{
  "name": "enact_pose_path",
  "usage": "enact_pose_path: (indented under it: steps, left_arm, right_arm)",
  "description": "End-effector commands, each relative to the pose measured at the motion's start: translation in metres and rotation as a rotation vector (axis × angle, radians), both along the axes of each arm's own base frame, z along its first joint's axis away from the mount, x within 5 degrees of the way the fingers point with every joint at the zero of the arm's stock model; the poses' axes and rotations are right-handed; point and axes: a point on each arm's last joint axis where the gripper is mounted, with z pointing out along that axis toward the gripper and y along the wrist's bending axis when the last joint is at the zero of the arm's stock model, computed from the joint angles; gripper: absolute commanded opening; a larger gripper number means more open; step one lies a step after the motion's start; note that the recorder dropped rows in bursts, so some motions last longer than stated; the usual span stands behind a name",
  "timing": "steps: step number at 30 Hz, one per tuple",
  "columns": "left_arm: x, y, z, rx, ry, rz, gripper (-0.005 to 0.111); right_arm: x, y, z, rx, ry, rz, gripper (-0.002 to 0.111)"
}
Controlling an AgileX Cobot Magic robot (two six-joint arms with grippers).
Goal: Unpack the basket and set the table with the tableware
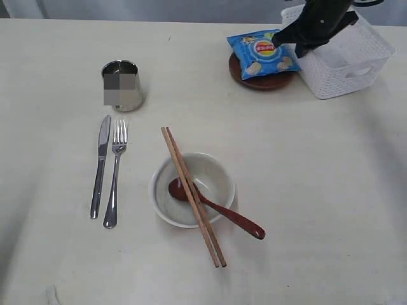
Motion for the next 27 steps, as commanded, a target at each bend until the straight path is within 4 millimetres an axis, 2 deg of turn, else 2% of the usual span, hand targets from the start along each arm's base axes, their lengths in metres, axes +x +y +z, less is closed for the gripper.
enact_pose_path:
  steps: [1,6,11,17,27]
  left_arm:
    - [0.000,0.000,0.000,-0.005,-0.011,0.001,0.000]
    - [0.000,0.000,0.000,-0.005,-0.011,0.001,0.000]
    - [0.000,0.000,0.000,-0.005,-0.011,0.001,0.000]
    - [0.000,0.000,0.000,-0.005,-0.011,0.001,0.000]
    - [0.000,0.000,0.000,-0.005,-0.011,0.001,0.000]
  right_arm:
    - [-0.017,0.036,-0.007,0.074,0.132,0.046,-0.001]
    - [-0.030,0.072,-0.008,0.063,0.158,0.124,-0.001]
    - [-0.042,0.098,-0.008,0.054,0.181,0.157,-0.001]
    - [-0.055,0.112,-0.009,0.030,0.252,0.184,-0.001]
    - [-0.060,0.113,-0.008,0.040,0.297,0.098,-0.001]
